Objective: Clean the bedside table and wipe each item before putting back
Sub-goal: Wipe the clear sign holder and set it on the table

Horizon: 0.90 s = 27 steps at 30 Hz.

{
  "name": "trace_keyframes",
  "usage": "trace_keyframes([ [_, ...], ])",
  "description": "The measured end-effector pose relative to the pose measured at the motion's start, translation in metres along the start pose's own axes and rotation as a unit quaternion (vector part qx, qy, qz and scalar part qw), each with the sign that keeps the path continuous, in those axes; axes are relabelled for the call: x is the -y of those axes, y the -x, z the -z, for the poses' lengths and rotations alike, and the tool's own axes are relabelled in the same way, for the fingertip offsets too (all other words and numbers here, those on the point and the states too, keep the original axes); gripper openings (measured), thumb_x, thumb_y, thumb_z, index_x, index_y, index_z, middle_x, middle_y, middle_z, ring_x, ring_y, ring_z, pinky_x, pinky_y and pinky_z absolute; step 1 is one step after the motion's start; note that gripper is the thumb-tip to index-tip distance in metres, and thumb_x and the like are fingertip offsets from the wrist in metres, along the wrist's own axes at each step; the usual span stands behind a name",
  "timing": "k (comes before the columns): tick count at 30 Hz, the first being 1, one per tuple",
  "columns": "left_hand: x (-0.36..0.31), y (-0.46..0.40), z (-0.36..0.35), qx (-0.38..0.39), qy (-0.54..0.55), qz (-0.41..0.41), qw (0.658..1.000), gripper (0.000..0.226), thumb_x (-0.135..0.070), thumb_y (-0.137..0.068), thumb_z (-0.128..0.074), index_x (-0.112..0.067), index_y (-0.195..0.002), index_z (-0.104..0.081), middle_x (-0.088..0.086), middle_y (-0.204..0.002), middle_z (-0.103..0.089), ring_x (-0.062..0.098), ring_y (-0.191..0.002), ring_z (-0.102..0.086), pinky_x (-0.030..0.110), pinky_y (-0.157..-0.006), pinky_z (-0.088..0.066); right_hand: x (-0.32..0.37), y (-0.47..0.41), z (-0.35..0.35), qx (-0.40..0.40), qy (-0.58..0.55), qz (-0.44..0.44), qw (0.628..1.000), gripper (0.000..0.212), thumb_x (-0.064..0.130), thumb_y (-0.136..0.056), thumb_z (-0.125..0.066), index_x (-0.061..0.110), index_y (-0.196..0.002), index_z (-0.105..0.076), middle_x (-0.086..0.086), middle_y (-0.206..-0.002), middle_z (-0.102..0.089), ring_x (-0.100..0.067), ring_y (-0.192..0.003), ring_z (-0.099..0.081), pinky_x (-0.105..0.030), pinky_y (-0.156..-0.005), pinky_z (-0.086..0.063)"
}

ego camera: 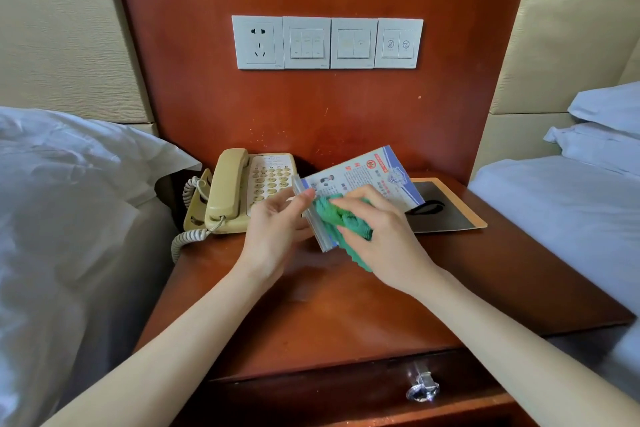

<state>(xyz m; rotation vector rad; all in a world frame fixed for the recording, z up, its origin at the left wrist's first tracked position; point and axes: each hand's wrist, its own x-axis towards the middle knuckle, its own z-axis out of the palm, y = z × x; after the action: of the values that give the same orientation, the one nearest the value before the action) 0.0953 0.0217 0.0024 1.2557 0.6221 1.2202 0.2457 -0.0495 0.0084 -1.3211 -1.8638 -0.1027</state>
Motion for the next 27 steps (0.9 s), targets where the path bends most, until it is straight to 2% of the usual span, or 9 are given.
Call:
trace_keyframes([
  [4, -0.002, 0.002, 0.001, -0.004, 0.016, 0.001, 1.000, 0.026, -0.020, -0.095, -0.057, -0.004, -0.113, -0.064, 0.014, -0.102, -0.074, 0.032, -0.090, -0.072, 0.036, -0.068, -0.060, -0.005, 0.004, 0.009, 0.036, 0.015, 0.022, 0.999, 0.037, 0.004, -0.086, -0.065, 0.011, -0.122, -0.062, 0.006, -0.105, -0.046, -0.010, -0.101, -0.046, -0.025, -0.086, -0.043],
  [7, -0.003, 0.004, -0.001, 0.008, 0.010, -0.006, 1.000, 0.026, -0.019, -0.095, -0.057, -0.004, -0.115, -0.063, 0.011, -0.104, -0.074, 0.029, -0.091, -0.072, 0.033, -0.069, -0.060, -0.018, -0.002, 0.021, -0.003, 0.047, 0.010, 0.999, 0.037, 0.002, -0.083, -0.066, 0.011, -0.119, -0.063, 0.002, -0.105, -0.052, -0.015, -0.099, -0.051, -0.027, -0.087, -0.043],
  [9, -0.005, 0.006, -0.002, 0.006, 0.001, -0.006, 1.000, 0.028, -0.018, -0.094, -0.059, -0.004, -0.118, -0.062, 0.008, -0.107, -0.073, 0.027, -0.093, -0.072, 0.037, -0.074, -0.060, -0.033, -0.009, 0.031, -0.056, 0.068, -0.025, 0.996, 0.035, 0.002, -0.084, -0.065, 0.009, -0.118, -0.062, 0.001, -0.105, -0.052, -0.015, -0.099, -0.053, -0.022, -0.085, -0.040],
  [12, -0.005, 0.007, -0.003, 0.017, -0.012, -0.001, 1.000, 0.031, -0.017, -0.094, -0.059, -0.004, -0.122, -0.060, 0.007, -0.109, -0.073, 0.026, -0.098, -0.071, 0.043, -0.084, -0.058, -0.060, -0.017, 0.045, -0.132, 0.080, -0.125, 0.980, 0.032, 0.004, -0.089, -0.060, 0.009, -0.120, -0.061, 0.001, -0.105, -0.050, -0.018, -0.096, -0.055, -0.012, -0.076, -0.032],
  [15, -0.004, 0.008, -0.004, 0.023, -0.009, 0.000, 1.000, 0.028, -0.015, -0.094, -0.059, -0.007, -0.120, -0.061, 0.007, -0.108, -0.073, 0.026, -0.098, -0.070, 0.041, -0.083, -0.058, -0.067, -0.020, 0.041, -0.145, 0.091, -0.169, 0.971, 0.035, 0.007, -0.092, -0.056, 0.010, -0.127, -0.056, -0.001, -0.111, -0.050, -0.016, -0.101, -0.053, -0.014, -0.079, -0.033],
  [19, 0.000, 0.007, -0.003, 0.033, -0.012, -0.008, 0.999, 0.019, -0.015, -0.093, -0.060, -0.013, -0.112, -0.063, 0.006, -0.102, -0.075, 0.025, -0.094, -0.072, 0.031, -0.069, -0.059, -0.037, -0.017, 0.017, -0.118, 0.063, -0.063, 0.989, 0.039, 0.004, -0.088, -0.060, 0.010, -0.127, -0.057, 0.003, -0.108, -0.047, -0.010, -0.098, -0.049, -0.020, -0.087, -0.040],
  [22, 0.001, 0.008, -0.002, 0.033, -0.009, -0.010, 0.999, 0.015, -0.012, -0.092, -0.060, -0.016, -0.105, -0.067, 0.008, -0.099, -0.075, 0.026, -0.089, -0.073, 0.029, -0.065, -0.058, -0.013, -0.009, -0.007, -0.072, 0.075, 0.027, 0.994, 0.041, 0.002, -0.082, -0.067, 0.006, -0.122, -0.060, -0.006, -0.107, -0.055, -0.019, -0.098, -0.054, -0.027, -0.085, -0.044],
  [24, 0.001, 0.008, -0.001, 0.023, -0.002, -0.009, 1.000, 0.014, -0.012, -0.092, -0.060, -0.017, -0.104, -0.068, 0.009, -0.099, -0.075, 0.027, -0.089, -0.073, 0.030, -0.065, -0.058, -0.007, -0.009, -0.012, -0.053, 0.082, 0.043, 0.994, 0.041, 0.002, -0.081, -0.069, 0.005, -0.121, -0.061, -0.008, -0.105, -0.056, -0.021, -0.096, -0.056, -0.029, -0.081, -0.046],
  [27, 0.000, 0.007, 0.000, 0.021, 0.006, -0.008, 1.000, 0.016, -0.014, -0.092, -0.061, -0.015, -0.108, -0.066, 0.010, -0.102, -0.074, 0.029, -0.093, -0.072, 0.033, -0.068, -0.058, -0.014, -0.022, -0.001, -0.076, 0.068, 0.026, 0.995, 0.039, 0.002, -0.083, -0.067, 0.005, -0.121, -0.061, -0.008, -0.104, -0.056, -0.022, -0.097, -0.056, -0.035, -0.084, -0.048],
])
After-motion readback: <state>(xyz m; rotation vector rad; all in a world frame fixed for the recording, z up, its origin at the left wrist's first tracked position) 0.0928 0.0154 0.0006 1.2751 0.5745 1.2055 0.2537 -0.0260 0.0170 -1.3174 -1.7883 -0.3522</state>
